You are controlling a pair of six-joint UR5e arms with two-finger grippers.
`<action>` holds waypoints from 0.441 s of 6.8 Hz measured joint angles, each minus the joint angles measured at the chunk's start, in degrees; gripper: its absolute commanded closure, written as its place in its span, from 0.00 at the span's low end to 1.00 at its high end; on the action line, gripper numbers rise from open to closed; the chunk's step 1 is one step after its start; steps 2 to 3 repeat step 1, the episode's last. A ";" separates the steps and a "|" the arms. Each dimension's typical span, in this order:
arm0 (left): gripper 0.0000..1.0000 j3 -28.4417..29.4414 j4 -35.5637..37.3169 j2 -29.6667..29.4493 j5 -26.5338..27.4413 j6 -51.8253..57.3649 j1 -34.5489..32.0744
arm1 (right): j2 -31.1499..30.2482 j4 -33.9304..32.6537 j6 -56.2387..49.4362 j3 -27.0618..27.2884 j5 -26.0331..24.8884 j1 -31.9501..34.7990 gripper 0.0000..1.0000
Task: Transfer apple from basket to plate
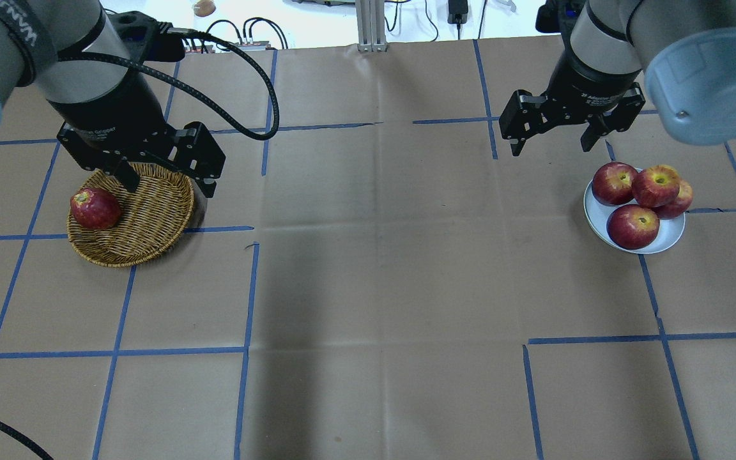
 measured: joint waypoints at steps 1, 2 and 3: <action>0.00 -0.01 0.00 0.05 0.03 0.16 0.00 | 0.03 0.02 0.02 -0.03 0.00 0.00 0.00; 0.00 -0.01 0.00 0.05 0.03 0.16 0.00 | 0.03 0.02 0.02 -0.03 0.00 0.00 0.00; 0.00 -0.01 0.00 0.05 0.03 0.16 0.00 | 0.03 0.02 0.02 -0.03 0.00 0.00 0.00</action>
